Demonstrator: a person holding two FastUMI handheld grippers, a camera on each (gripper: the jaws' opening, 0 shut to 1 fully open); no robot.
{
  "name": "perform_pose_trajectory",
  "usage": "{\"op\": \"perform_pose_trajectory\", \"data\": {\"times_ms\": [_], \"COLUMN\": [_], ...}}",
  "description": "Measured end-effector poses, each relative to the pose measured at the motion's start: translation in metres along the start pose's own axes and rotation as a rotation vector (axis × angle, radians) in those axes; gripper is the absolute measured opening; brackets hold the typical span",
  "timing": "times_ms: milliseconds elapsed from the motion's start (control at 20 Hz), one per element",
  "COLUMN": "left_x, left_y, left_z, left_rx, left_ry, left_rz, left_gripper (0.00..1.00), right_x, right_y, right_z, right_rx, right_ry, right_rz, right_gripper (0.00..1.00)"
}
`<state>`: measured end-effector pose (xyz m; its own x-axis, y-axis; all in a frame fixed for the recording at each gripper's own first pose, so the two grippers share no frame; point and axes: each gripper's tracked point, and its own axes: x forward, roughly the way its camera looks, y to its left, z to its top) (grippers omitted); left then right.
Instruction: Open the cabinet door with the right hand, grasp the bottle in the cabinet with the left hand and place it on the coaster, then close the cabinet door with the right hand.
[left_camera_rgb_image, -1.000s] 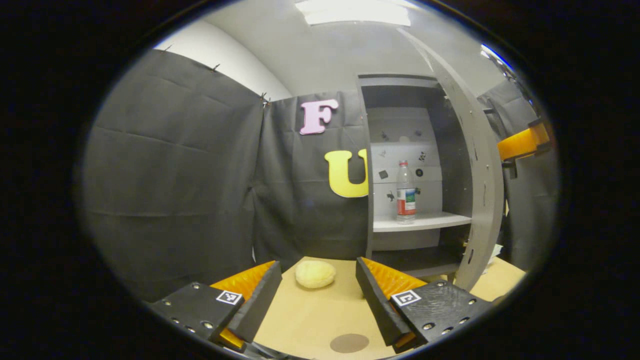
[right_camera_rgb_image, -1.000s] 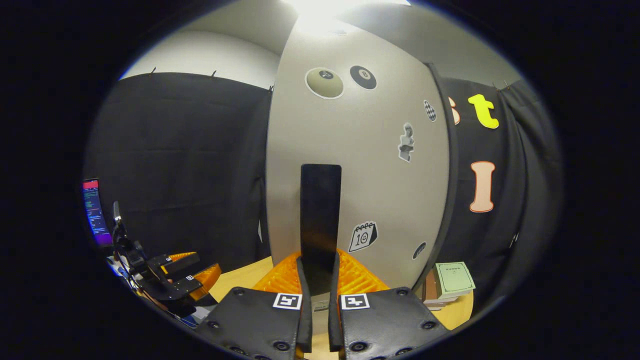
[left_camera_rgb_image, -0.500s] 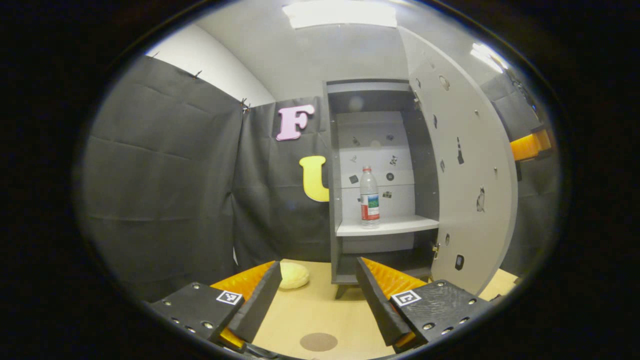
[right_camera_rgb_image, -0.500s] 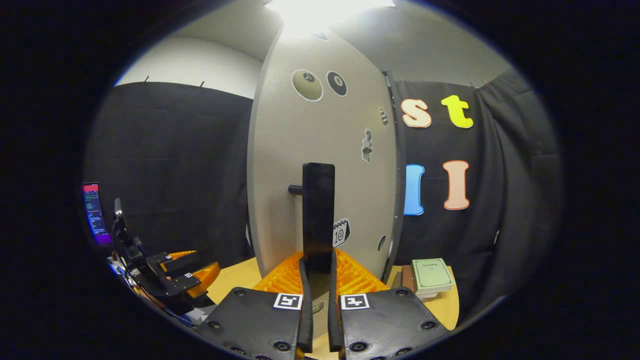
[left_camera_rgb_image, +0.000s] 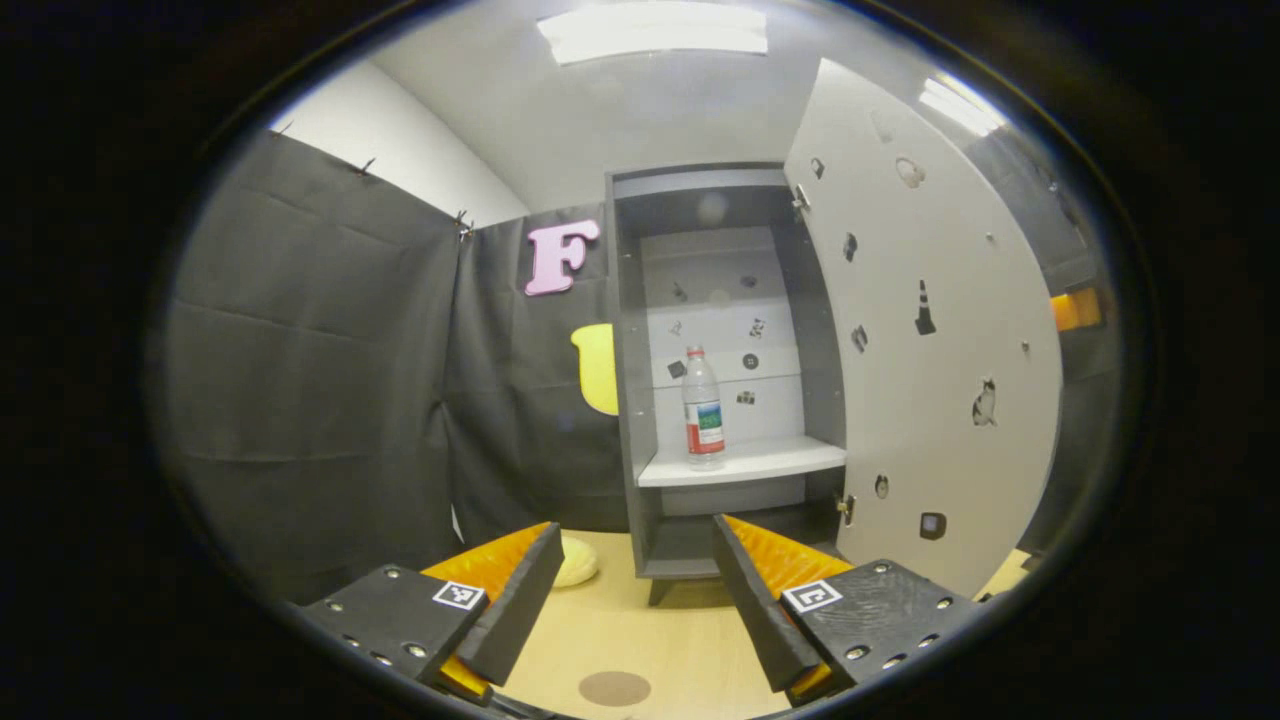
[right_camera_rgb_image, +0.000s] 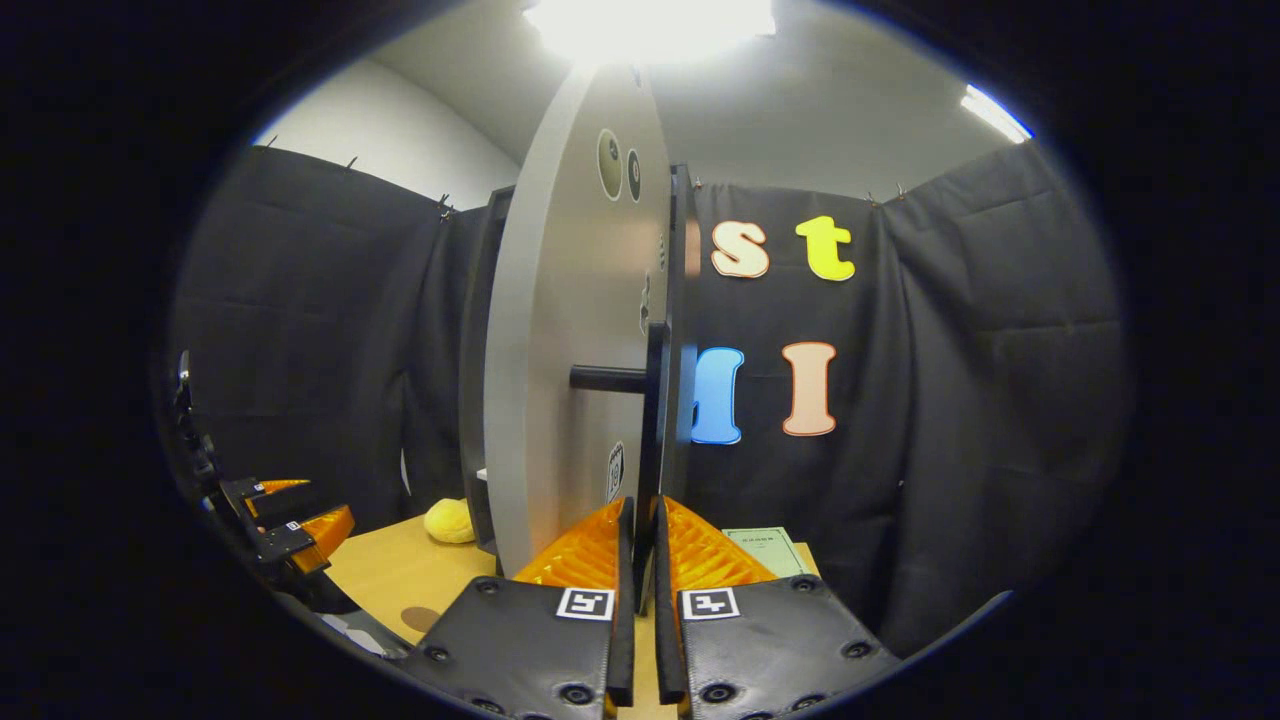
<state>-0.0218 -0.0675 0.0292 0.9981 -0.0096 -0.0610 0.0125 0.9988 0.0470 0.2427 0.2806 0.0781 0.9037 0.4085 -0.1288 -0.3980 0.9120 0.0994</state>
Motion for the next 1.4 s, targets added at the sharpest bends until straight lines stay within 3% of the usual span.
{"op": "perform_pose_trajectory", "data": {"times_ms": [50, 200, 300, 450, 550, 600, 850, 950, 1150, 1200, 1400], "left_x": [0.003, 0.020, 0.039, 0.073, 0.099, 0.111, 0.174, 0.201, 0.259, 0.273, 0.319], "left_y": [-0.004, -0.014, -0.020, -0.031, -0.036, -0.039, -0.056, -0.063, -0.069, -0.070, -0.064], "left_z": [0.004, 0.020, 0.029, 0.034, 0.040, 0.042, 0.049, 0.051, 0.052, 0.050, 0.042], "left_rx": [0.011, 0.006, -0.012, -0.027, -0.037, -0.038, -0.060, -0.070, -0.141, -0.154, -0.131], "left_ry": [-0.007, -0.035, -0.060, -0.060, -0.070, -0.074, -0.078, -0.079, -0.061, -0.055, -0.068], "left_rz": [-0.007, -0.047, -0.084, -0.136, -0.160, -0.169, -0.215, -0.225, -0.238, -0.242, -0.237], "left_gripper": [0.88, 0.88, 0.88, 0.88, 0.92, 0.88, 0.88, 0.95, 0.89, 0.92, 0.88], "right_x": [-0.003, -0.010, -0.013, -0.025, -0.031, -0.035, -0.065, -0.069, -0.072, -0.070, -0.066], "right_y": [0.006, -0.006, -0.015, -0.036, -0.055, -0.062, -0.093, -0.101, -0.105, -0.105, -0.100], "right_z": [0.001, 0.002, -0.002, -0.010, -0.013, -0.014, -0.018, -0.019, -0.021, -0.022, -0.030], "right_rx": [0.016, -0.012, -0.030, -0.052, -0.063, -0.048, 0.055, 0.063, 0.045, 0.043, 0.050], "right_ry": [-0.002, -0.008, 0.003, 0.041, 0.052, 0.057, 0.035, 0.033, 0.047, 0.055, 0.071], "right_rz": [0.016, -0.020, -0.056, -0.163, -0.266, -0.307, -0.473, -0.532, -0.606, -0.617, -0.663], "right_gripper": [0.13, 0.19, 0.30, 1.00, 0.96, 0.98, 0.98, 0.98, 0.96, 0.98, 0.98]}}
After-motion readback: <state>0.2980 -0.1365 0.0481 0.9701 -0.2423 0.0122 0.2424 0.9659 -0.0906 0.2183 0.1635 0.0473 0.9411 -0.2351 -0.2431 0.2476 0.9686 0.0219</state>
